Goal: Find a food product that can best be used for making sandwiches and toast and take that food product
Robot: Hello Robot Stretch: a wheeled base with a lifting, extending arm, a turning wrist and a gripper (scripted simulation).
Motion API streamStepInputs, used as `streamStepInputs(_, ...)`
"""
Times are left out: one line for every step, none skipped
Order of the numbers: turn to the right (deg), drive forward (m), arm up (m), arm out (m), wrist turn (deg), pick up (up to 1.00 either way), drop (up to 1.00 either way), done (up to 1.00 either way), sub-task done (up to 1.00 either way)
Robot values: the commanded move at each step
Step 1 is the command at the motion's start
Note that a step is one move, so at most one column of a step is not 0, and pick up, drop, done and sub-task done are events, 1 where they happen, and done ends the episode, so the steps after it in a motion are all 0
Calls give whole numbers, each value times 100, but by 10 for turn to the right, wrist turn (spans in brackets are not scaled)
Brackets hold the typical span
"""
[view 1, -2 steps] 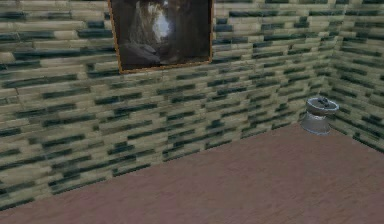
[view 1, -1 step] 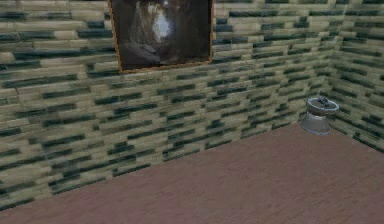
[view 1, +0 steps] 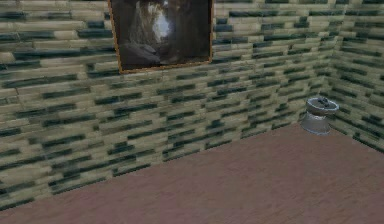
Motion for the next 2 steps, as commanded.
streamStepInputs(0,0,0,0,0,100,0,0,0)
streamStepInputs(0,0,10,0,0,0,0,0,0)
